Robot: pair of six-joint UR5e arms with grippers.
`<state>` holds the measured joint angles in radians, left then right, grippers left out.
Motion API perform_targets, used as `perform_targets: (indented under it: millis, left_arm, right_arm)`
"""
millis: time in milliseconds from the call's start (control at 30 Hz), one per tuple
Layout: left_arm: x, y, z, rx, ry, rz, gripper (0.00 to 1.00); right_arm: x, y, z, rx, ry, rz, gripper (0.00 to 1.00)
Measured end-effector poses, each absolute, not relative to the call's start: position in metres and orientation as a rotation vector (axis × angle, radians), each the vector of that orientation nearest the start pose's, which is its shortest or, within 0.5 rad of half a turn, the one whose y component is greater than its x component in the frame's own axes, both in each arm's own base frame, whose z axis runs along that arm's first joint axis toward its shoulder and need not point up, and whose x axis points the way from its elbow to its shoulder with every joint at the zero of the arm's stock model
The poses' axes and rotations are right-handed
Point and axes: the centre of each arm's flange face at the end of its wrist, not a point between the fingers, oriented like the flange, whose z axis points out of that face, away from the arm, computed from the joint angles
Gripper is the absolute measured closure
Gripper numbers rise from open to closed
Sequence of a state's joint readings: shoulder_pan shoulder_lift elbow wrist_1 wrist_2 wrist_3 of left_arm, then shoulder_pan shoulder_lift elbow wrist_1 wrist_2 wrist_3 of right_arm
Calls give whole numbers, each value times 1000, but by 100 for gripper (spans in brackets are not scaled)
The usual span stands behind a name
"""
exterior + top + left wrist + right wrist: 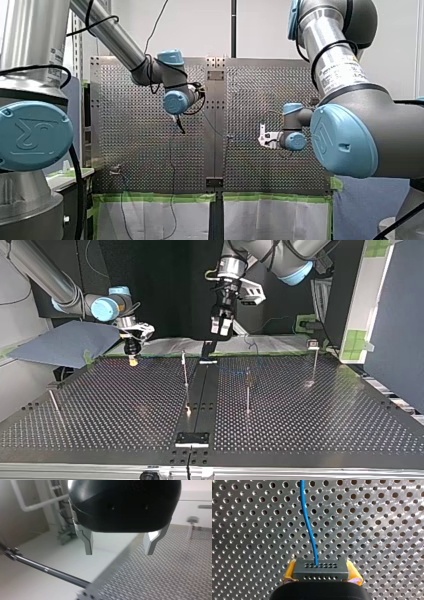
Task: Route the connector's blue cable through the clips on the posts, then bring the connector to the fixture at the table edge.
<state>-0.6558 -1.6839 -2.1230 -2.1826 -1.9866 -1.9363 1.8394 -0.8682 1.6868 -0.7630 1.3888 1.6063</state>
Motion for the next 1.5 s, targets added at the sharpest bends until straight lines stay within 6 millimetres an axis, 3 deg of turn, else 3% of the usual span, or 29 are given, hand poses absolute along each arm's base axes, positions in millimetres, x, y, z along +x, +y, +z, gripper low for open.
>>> perform_targets:
  millis: [333,1033,1233,1500]
  left_arm:
    - [303,-342,210,-139,1461,-516,0]
    - [254,-300,153,-111,1588,-441,0]
    - [235,-285,137,-100,1634,-416,0]
    - [212,-269,120,-87,1665,-404,0]
  right_arm:
    - [315,-571,95,1574,-1034,1529,100]
    - [303,-579,100,1562,-1073,1482,100]
    - [294,-583,120,1522,-1107,1441,100]
    - [289,-583,164,1461,-1101,1458,100]
